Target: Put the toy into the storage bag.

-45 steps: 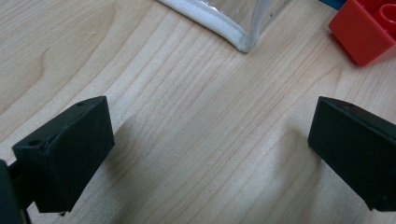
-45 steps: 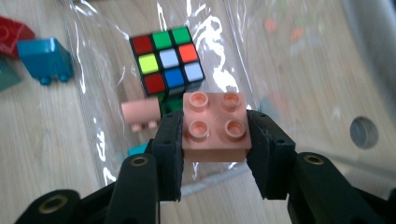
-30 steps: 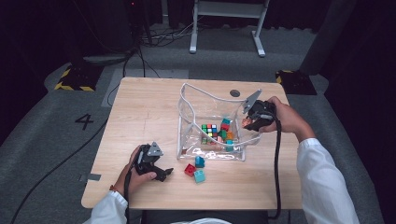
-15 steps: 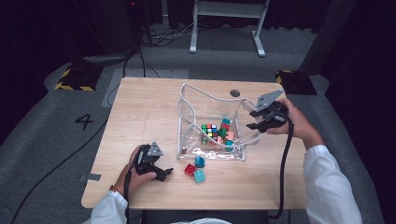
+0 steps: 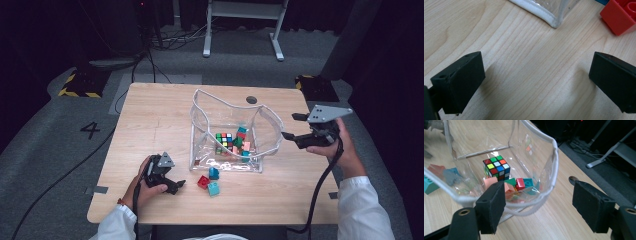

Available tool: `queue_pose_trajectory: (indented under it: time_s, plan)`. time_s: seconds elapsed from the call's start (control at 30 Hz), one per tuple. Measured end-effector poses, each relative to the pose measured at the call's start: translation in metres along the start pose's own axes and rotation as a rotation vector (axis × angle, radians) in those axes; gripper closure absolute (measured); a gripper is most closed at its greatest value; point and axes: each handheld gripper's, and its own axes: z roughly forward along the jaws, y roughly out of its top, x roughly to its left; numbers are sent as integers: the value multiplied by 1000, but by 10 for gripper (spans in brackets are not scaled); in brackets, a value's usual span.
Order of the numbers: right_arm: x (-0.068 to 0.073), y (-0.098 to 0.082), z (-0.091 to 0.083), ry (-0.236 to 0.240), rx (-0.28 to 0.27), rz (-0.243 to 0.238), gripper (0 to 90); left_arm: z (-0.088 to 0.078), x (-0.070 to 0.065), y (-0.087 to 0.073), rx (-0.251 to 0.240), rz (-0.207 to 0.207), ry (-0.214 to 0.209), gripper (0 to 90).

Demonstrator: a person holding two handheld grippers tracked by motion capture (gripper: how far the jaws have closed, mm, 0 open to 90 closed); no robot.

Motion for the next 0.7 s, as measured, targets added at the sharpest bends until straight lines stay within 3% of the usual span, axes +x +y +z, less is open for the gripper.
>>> queue_pose_trajectory:
  time_s: [0.03,0.1,0.17,0.23,0.3,0.47,0.57,0.67,0.7]
  plan:
    - [3,-12,-3,-15,-16,23,255,0,0,0,0,0,0,4]
    - [4,-16,-5,-16,-24,29,255,0,0,0,0,0,0,4]
    - [10,-32,-11,-18,-74,73,253,0,0,0,0,0,0,4]
    - [11,-38,-13,-13,-86,93,252,0,0,0,0,0,0,4]
    - [16,-57,-13,-7,-103,125,251,0,0,0,0,0,0,4]
    - [26,-78,-2,12,-78,151,251,0,0,0,0,0,0,4]
    - [36,-94,11,46,-57,168,257,0,0,0,0,0,0,4]
    - [48,-104,25,86,-19,168,269,0,0,0,0,4,5,4]
    - [53,-106,29,94,-1,147,270,0,0,0,-1,5,4,4]
